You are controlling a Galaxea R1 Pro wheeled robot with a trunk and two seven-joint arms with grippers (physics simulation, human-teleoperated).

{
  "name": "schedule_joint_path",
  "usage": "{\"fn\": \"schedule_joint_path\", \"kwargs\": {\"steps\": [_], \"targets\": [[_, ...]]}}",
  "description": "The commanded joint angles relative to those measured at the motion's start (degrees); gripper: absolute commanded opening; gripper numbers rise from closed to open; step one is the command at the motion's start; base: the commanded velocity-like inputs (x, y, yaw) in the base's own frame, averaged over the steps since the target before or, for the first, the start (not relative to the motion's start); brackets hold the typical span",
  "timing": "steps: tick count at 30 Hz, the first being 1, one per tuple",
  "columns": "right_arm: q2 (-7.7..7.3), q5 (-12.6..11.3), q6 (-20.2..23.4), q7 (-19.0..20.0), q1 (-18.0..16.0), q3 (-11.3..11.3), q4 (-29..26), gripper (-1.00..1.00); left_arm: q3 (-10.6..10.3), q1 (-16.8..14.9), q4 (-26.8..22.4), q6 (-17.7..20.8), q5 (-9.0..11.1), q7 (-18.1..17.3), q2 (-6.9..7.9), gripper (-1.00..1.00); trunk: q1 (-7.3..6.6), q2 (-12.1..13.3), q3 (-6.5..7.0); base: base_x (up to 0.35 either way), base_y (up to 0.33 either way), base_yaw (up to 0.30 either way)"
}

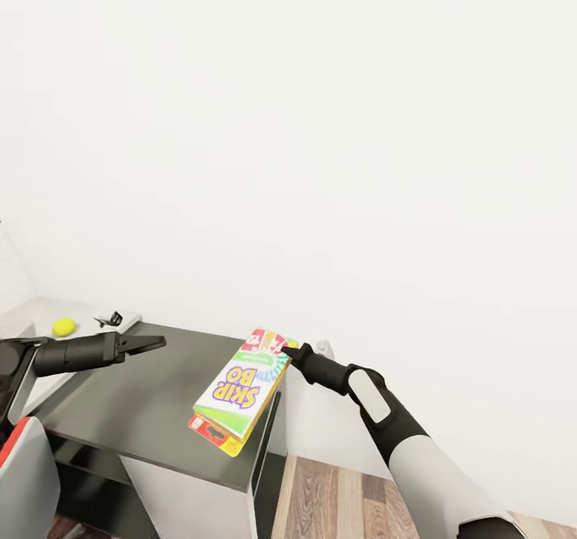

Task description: Put all the toys in the child's room - the three board games (two on the bed and one on the table), the two jigsaw puzzles on the table, and the tennis ball on the table - inside the toy box on the table in the child's room.

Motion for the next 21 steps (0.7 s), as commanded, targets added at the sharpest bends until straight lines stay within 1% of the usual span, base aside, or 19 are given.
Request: {"fn": "schedule_joint_path", "kwargs": {"steps": [1, 15, 21], "targets": [[-0.06, -0.1, 0.2, 0.1, 0.0, 0.0, 0.0, -1.00, 0.0, 0.0, 0.0, 0.6, 0.0, -0.2, 0.02, 1.00, -0.23, 0.4, 0.12, -0.028, 0.000, 0.000], [0.11, 0.0, 0.4, -0.4, 0.0, 0.1, -0.1, -1.00, 0.1, -0.1, 0.1, 0.5, -0.1, -0.2, 0.02, 1.00, -3.31, 6.0, 2.63, -0.004, 0.000, 0.000], [-0.27, -0.1, 0.5, -0.5, 0.0, -0.4, -0.1, -1.00, 0.1, -0.1, 0.1, 0.5, -0.1, -0.2, 0.08, 1.00, -4.63, 8.4, 3.71, -0.013, 0.000, 0.000]]}}
